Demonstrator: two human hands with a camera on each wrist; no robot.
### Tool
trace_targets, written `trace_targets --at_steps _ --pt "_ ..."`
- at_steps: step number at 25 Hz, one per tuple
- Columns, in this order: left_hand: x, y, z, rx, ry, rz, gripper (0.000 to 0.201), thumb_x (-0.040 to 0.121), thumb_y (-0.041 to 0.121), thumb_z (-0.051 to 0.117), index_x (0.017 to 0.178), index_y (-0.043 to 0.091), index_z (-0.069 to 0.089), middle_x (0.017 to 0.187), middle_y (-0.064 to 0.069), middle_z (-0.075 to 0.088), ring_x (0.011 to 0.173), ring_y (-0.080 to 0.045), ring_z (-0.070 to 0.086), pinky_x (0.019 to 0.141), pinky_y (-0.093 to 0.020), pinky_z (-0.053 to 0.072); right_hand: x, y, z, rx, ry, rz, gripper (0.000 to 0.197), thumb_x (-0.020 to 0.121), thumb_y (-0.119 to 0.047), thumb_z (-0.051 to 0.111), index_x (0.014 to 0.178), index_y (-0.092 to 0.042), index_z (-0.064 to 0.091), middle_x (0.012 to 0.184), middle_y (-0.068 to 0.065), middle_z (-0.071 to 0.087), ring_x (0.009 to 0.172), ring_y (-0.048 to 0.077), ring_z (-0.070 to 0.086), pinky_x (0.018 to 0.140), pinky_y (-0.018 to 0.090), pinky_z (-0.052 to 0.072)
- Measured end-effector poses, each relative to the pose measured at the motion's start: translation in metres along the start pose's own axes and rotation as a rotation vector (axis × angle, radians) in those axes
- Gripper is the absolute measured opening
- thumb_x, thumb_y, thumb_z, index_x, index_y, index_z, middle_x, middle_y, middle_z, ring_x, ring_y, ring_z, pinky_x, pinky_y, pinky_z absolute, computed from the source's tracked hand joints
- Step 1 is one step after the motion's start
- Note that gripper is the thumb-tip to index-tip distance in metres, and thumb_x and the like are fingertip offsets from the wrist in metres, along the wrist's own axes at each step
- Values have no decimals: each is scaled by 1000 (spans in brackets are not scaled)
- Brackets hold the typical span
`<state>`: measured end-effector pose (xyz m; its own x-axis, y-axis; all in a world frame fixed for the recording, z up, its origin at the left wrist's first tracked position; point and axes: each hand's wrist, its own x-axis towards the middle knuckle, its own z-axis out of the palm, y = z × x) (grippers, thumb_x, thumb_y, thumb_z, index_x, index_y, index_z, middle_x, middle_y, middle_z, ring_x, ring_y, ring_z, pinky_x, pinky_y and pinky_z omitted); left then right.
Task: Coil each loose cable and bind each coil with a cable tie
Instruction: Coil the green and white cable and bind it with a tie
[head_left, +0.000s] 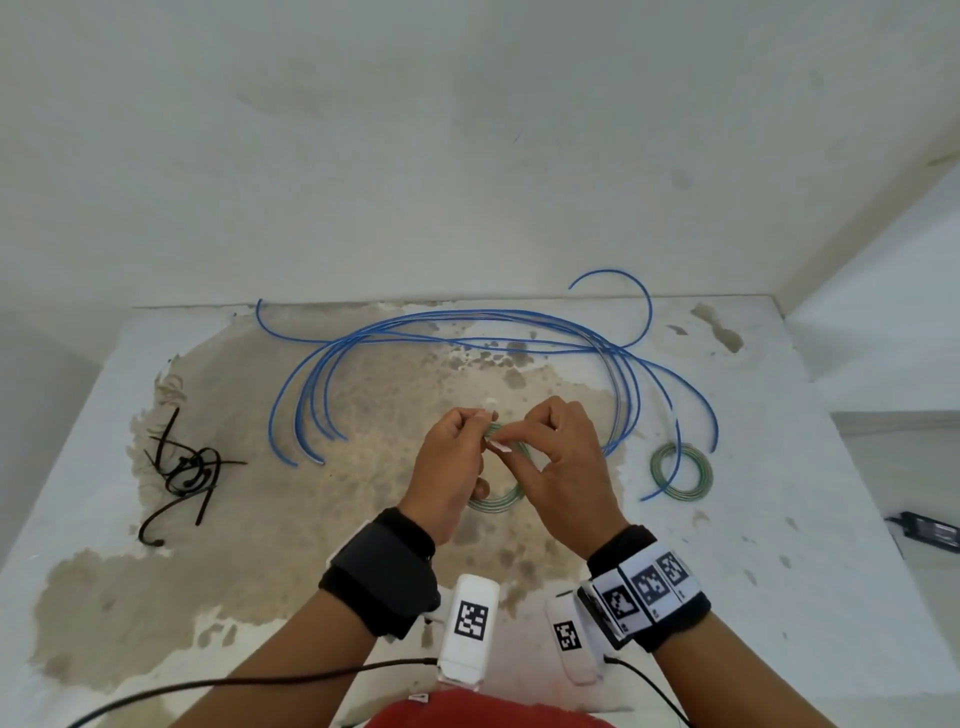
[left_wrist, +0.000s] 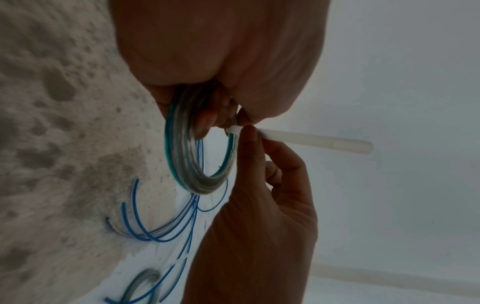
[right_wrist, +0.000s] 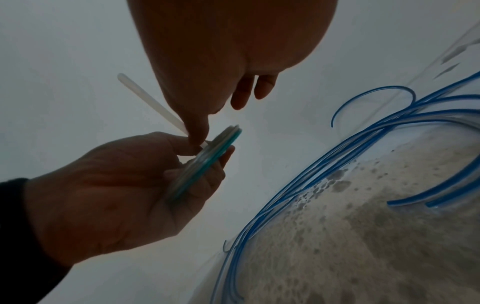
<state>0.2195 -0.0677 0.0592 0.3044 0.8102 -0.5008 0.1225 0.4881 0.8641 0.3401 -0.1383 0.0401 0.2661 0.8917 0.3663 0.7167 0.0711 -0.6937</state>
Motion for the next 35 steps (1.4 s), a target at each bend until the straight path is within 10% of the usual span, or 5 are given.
trace_targets --at_steps 10,17,35 --pt "4 5 17 32 -9 30 20 103 26 49 100 12 63 65 2 44 50 -8 36 44 -25 34 -6 -11 -18 237 56 27 20 97 -28 64 110 -21 78 105 -8 69 103 10 63 90 28 51" --pt "-4 6 28 156 33 264 22 101 29 53 86 14 60 69 7 56 53 -8 45 52 -30 39 2 -37 -38 629 67 597 16 99 -26 64 93 -14 73 79 -1 74 61 10 64 52 28 51" --pt "-18 7 24 335 93 566 16 104 24 50 89 20 56 69 7 59 62 -8 52 61 -22 45 20 -53 -55 747 -138 789 22 95 -18 62 76 -11 67 75 2 65 65 12 59 51 27 46"
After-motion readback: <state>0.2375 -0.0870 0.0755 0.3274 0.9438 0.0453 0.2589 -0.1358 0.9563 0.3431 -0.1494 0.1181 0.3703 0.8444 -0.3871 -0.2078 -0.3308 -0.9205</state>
